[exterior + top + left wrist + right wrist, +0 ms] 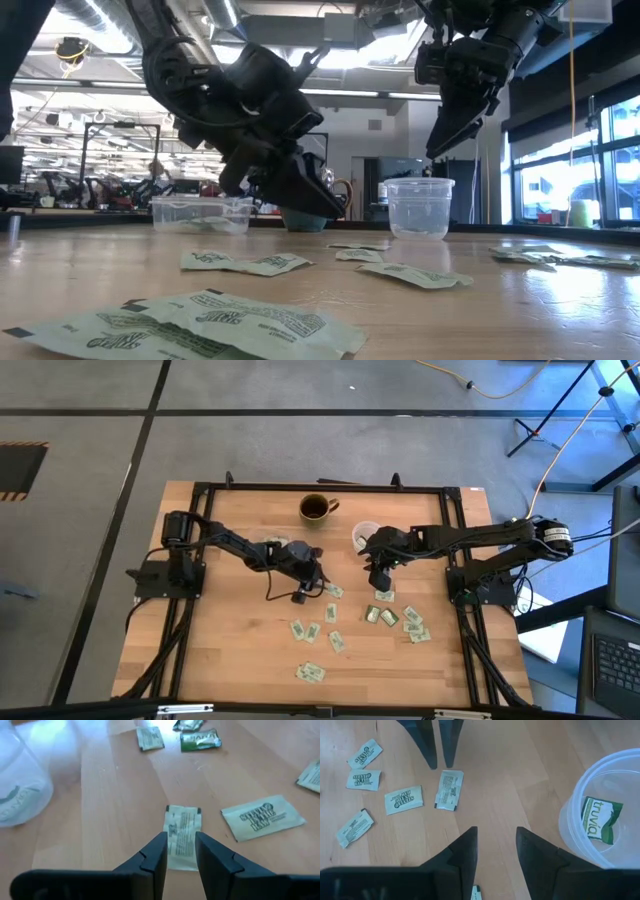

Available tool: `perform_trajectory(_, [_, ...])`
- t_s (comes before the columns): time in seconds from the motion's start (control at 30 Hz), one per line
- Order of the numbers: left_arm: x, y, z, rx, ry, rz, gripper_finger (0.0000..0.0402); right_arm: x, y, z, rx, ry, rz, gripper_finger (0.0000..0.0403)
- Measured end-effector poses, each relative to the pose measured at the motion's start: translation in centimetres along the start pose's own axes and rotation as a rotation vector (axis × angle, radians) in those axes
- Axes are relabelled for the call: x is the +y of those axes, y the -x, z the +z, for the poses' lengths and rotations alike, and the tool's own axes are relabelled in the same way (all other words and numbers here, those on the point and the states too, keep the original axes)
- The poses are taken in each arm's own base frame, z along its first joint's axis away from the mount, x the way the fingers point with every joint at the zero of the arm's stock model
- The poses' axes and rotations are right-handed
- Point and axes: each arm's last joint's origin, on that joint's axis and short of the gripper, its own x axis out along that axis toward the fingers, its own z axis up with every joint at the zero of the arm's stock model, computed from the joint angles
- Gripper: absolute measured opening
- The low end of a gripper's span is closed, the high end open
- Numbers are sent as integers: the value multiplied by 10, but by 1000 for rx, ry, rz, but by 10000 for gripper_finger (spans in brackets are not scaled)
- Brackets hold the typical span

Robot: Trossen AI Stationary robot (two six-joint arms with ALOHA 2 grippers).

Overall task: Pick and place Stevia / Truvia into bins
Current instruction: Put the light green stevia packet into the left transparent container

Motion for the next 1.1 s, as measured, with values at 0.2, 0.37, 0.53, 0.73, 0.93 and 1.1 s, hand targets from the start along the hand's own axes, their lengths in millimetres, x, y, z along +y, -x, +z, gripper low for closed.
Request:
perform_trajectory(0.2, [-1,-8,-6,-13,3,6,87,0,0,0,0,0,0,137])
perform_trajectory(0.37, [-2,-14,-12,11,18,-3,81,0,0,0,0,0,0,137])
perform_trajectory(0.53, [-2,-18,-18,40,34,-14,70,0,0,0,0,-1,0,137])
perform_trajectory(0.73, [0,-24,-16,79,55,-30,57,0,0,0,-2,0,-7,137])
perform_trajectory(0.93, [0,-25,-15,92,35,-33,29,0,0,0,-3,0,-14,137])
perform_trajectory(1.1, [0,-25,-16,98,36,-35,4,0,0,0,-3,0,-14,137])
